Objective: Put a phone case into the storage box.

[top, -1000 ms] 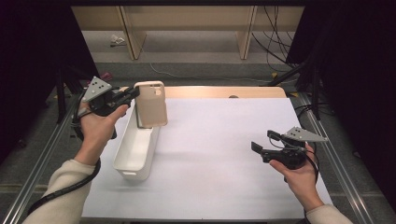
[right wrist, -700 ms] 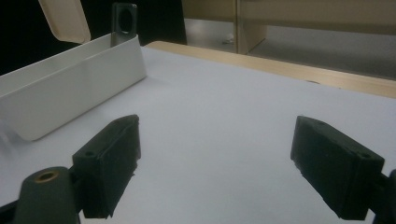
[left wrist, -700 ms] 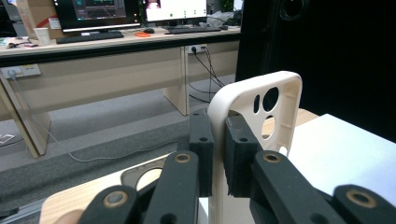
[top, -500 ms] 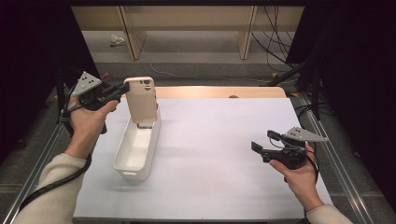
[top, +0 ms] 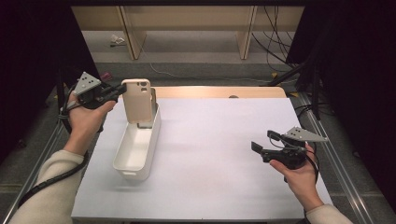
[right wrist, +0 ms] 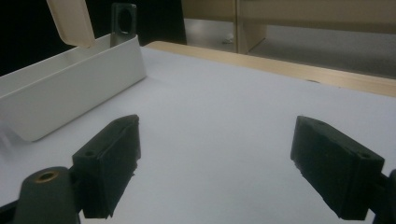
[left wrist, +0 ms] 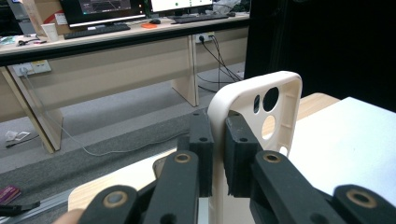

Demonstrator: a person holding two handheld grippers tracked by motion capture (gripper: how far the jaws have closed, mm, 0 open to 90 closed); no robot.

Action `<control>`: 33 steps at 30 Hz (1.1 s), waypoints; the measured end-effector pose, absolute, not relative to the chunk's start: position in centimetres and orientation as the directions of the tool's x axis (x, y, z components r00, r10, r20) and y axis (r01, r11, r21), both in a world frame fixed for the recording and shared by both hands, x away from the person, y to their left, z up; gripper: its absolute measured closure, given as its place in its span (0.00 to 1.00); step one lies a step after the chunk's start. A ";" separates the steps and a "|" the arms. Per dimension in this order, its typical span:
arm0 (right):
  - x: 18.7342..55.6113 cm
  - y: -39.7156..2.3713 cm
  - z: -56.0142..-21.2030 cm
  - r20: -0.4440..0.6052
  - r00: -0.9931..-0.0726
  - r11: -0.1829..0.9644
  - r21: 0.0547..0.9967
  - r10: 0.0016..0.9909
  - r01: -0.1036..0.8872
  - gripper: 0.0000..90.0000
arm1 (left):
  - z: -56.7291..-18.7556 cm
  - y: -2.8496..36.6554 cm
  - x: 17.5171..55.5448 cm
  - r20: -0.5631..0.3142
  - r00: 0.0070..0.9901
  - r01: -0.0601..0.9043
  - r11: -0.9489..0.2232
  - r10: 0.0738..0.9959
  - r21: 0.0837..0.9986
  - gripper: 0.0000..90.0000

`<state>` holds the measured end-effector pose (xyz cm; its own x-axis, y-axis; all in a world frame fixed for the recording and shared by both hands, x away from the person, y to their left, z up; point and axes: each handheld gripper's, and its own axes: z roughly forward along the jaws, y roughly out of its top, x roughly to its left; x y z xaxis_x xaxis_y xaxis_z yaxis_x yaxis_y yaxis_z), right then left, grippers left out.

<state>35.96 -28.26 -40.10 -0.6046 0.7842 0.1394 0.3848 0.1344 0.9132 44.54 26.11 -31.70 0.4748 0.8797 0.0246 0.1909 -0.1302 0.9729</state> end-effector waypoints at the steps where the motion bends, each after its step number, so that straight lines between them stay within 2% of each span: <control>1: 36.0 -28.3 -40.1 0.140 -0.604 0.134 0.913 0.784 0.385 0.19 | -31.8 26.1 44.6 0.025 0.474 0.193 -0.132 0.880 0.972 0.92; 33: 36.0 -28.3 -40.1 0.147 -0.601 0.127 0.912 0.785 0.389 0.19 | -34.1 26.0 46.6 0.027 0.475 0.221 -0.149 0.880 0.964 0.92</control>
